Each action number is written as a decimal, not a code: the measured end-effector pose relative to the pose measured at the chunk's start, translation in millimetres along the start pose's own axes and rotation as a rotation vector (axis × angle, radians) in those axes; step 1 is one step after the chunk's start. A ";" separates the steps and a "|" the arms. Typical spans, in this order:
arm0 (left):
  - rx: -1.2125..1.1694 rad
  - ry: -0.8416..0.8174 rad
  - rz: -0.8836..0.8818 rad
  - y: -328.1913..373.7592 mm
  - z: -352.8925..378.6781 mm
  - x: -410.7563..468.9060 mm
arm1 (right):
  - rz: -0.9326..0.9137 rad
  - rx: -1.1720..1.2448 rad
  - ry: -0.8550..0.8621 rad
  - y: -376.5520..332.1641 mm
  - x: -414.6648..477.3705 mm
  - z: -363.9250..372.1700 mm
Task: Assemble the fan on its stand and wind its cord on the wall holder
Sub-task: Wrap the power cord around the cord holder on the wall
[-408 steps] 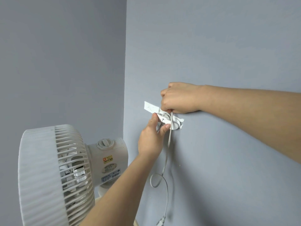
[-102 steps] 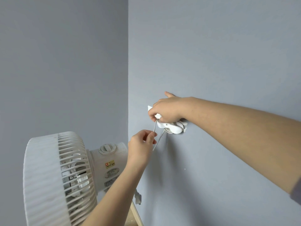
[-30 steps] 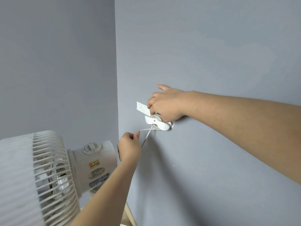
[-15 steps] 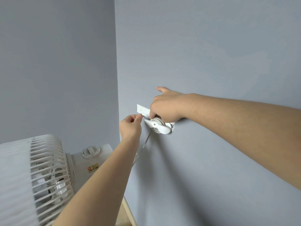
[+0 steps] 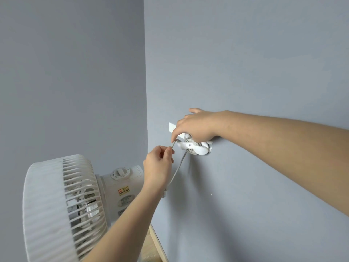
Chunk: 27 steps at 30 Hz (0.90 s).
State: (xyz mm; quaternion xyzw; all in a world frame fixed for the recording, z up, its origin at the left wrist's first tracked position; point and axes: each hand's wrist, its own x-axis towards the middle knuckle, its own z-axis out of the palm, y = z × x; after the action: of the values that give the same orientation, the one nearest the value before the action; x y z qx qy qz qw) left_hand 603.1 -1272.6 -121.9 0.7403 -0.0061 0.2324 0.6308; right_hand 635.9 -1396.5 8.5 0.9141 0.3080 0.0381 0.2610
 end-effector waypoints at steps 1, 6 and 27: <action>0.010 -0.009 0.021 -0.1 -0.9 -1.9 | -0.004 0.014 0.001 -0.4 2.2 -0.6; 0.028 -0.131 0.115 4.9 2.9 -12.2 | -0.026 -0.073 0.096 6.0 7.8 -4.4; 0.006 -0.211 0.235 20.5 48.1 -32.0 | -0.035 -0.153 0.112 28.6 6.8 0.4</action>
State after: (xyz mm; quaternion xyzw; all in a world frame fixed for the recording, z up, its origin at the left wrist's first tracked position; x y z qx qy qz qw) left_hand 584.6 -1330.9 -118.8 0.7566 -0.1581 0.2257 0.5930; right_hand 657.0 -1411.9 21.9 0.8823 0.3344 0.1081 0.3132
